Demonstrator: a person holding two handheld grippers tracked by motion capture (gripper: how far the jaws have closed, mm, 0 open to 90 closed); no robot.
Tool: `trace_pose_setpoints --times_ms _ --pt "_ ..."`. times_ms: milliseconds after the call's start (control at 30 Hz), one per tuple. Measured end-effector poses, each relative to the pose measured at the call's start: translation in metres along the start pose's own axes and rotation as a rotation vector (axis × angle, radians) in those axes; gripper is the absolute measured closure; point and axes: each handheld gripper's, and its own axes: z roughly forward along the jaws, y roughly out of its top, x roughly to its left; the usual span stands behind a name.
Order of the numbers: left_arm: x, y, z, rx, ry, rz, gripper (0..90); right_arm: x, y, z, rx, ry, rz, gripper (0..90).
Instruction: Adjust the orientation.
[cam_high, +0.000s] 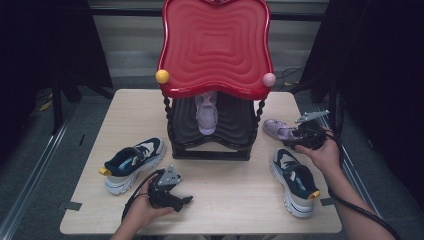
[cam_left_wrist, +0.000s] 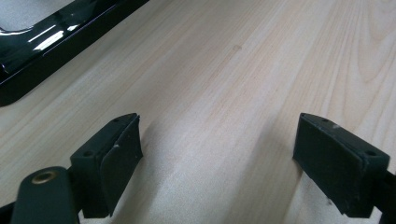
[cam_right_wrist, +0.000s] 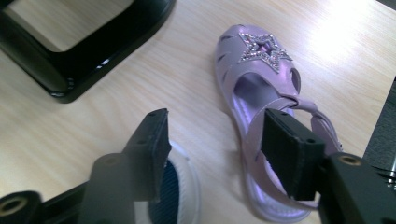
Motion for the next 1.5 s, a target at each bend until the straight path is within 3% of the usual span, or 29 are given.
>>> trace_pose_setpoints --times_ms 367,500,600,667,733,867,933,1100,1233,1500 --pt "0.0 0.0 0.0 0.001 -0.003 0.002 14.4 -0.011 0.001 0.02 0.027 -0.041 0.016 48.9" --pt "0.0 0.0 0.0 0.0 -0.002 0.002 14.3 -0.018 0.001 0.017 0.011 -0.053 0.058 50.1" --pt "0.0 0.0 0.0 0.0 -0.003 0.002 14.4 -0.02 -0.002 0.02 0.042 -0.046 0.066 50.1" --pt "0.0 0.0 0.0 0.0 -0.002 0.002 14.4 -0.02 -0.004 0.024 0.067 -0.046 0.047 51.7" --pt "0.0 0.0 0.0 0.0 -0.002 0.002 14.4 -0.02 -0.006 0.027 0.081 -0.032 0.041 60.6" --pt "0.0 0.0 0.0 0.001 -0.001 0.002 14.4 -0.019 -0.008 0.032 0.121 -0.058 0.009 81.8" --pt "0.0 0.0 0.0 0.0 -0.002 0.0 14.4 -0.019 -0.007 0.031 0.102 -0.048 0.014 83.6" --pt "0.0 0.0 0.0 0.001 -0.003 0.002 14.4 -0.015 -0.005 0.021 0.082 -0.076 -0.032 86.3" --pt "0.0 0.0 0.0 0.002 -0.003 0.003 14.4 -0.015 -0.004 0.005 0.029 -0.082 -0.03 86.4" --pt "0.0 0.0 0.0 0.002 -0.001 0.002 14.4 -0.004 0.0 -0.032 -0.014 -0.057 -0.065 86.4"
